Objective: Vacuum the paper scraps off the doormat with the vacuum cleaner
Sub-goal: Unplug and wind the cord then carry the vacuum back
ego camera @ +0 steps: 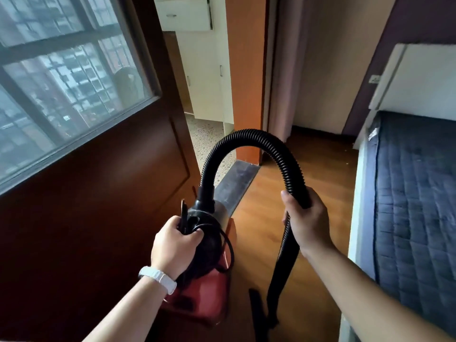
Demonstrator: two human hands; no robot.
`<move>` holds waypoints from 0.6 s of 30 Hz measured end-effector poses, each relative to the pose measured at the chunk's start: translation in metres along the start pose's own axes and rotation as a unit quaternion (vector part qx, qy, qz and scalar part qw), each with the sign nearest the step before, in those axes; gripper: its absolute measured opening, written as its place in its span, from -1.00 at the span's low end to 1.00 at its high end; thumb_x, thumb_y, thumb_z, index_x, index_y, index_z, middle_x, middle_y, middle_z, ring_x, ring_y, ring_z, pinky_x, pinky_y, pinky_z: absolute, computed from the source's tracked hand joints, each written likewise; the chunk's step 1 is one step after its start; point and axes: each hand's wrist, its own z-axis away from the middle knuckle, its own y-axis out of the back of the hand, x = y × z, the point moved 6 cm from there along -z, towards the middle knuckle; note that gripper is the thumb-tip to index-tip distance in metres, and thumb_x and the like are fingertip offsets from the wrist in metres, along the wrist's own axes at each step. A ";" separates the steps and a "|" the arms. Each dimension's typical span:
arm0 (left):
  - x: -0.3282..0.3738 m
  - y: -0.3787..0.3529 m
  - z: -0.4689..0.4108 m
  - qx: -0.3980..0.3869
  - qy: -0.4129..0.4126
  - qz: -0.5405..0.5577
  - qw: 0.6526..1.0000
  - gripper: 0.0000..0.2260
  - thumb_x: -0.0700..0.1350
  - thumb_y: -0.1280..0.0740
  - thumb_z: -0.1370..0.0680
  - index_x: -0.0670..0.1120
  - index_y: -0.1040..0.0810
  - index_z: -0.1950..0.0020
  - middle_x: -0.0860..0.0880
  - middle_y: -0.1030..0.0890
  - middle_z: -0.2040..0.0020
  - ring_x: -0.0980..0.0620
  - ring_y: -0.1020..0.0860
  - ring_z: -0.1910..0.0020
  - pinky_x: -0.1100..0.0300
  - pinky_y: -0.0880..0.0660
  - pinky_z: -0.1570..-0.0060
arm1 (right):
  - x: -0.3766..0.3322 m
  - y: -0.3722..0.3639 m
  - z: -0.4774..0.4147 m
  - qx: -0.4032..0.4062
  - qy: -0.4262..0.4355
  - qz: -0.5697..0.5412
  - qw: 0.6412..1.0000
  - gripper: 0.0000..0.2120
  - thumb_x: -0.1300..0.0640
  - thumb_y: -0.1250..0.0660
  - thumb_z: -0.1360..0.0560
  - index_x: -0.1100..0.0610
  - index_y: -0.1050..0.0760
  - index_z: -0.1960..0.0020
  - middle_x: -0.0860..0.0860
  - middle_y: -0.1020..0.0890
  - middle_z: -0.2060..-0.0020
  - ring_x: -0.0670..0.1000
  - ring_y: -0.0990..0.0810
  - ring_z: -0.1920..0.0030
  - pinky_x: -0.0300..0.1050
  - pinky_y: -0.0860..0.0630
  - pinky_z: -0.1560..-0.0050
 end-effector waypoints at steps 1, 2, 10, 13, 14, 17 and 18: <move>0.009 -0.006 -0.011 0.001 -0.004 -0.001 1.000 -0.84 0.03 -0.41 -0.31 0.01 -0.52 0.21 0.02 -0.65 0.34 0.00 -0.63 0.38 -0.06 -0.60 0.31 | 0.000 0.002 -0.012 -0.003 0.004 0.004 1.000 -0.85 0.10 -0.40 -0.56 0.13 -0.47 0.11 0.12 -0.53 0.44 0.03 -0.51 0.47 -0.10 -0.46 0.40; 0.016 -0.012 -0.021 0.000 -0.008 -0.002 1.000 -0.85 0.02 -0.42 -0.33 0.00 -0.52 0.20 0.01 -0.65 0.32 0.00 -0.63 0.37 -0.05 -0.61 0.30 | -0.002 0.003 -0.023 -0.004 0.008 0.008 1.000 -0.86 0.10 -0.39 -0.56 0.13 -0.48 0.10 0.12 -0.53 0.43 0.03 -0.52 0.46 -0.10 -0.47 0.40; 0.073 -0.061 -0.109 -0.028 -0.033 0.012 0.999 -0.88 -0.02 -0.44 -0.35 0.02 -0.55 0.19 0.01 -0.65 0.36 0.00 -0.63 0.39 -0.02 -0.61 0.34 | 0.005 0.010 -0.114 0.022 0.016 0.047 0.999 -0.87 0.06 -0.40 -0.55 0.08 -0.49 0.09 0.06 -0.56 0.41 -0.02 -0.54 0.46 -0.25 -0.47 0.41; 0.082 -0.087 -0.149 -0.051 -0.038 0.005 0.998 -0.87 0.00 -0.44 -0.35 0.02 -0.55 0.19 0.02 -0.65 0.33 0.01 -0.62 0.36 -0.01 -0.60 0.31 | 0.017 0.006 -0.146 0.043 0.015 0.074 0.996 -0.87 0.06 -0.40 -0.55 0.07 -0.49 0.09 0.03 -0.56 0.41 -0.06 -0.53 0.47 -0.32 -0.44 0.43; 0.085 -0.097 -0.165 -0.061 -0.038 0.004 0.997 -0.87 0.00 -0.44 -0.35 0.02 -0.55 0.19 0.01 -0.65 0.33 0.01 -0.62 0.35 -0.01 -0.60 0.31 | 0.021 0.005 -0.158 0.052 0.013 0.086 0.995 -0.87 0.05 -0.41 -0.55 0.06 -0.49 0.09 0.02 -0.56 0.41 -0.07 -0.54 0.47 -0.34 -0.43 0.44; 0.098 -0.129 -0.213 -0.108 -0.048 0.006 0.993 -0.89 -0.03 -0.43 -0.35 0.00 -0.54 0.21 -0.02 -0.64 0.36 -0.02 -0.62 0.37 -0.03 -0.60 0.33 | 0.033 -0.001 -0.197 0.082 -0.001 0.114 0.990 -0.87 0.04 -0.41 -0.54 0.05 -0.50 0.10 0.01 -0.56 0.42 -0.06 -0.54 0.46 -0.33 -0.44 0.45; 0.104 -0.138 -0.230 -0.124 -0.053 0.006 0.991 -0.89 -0.03 -0.43 -0.36 -0.01 -0.53 0.21 -0.02 -0.64 0.37 -0.03 -0.62 0.38 -0.04 -0.60 0.34 | 0.036 -0.004 -0.211 0.093 -0.008 0.119 0.988 -0.86 0.04 -0.41 -0.54 0.05 -0.49 0.12 0.01 -0.56 0.43 -0.05 -0.54 0.46 -0.31 -0.44 0.45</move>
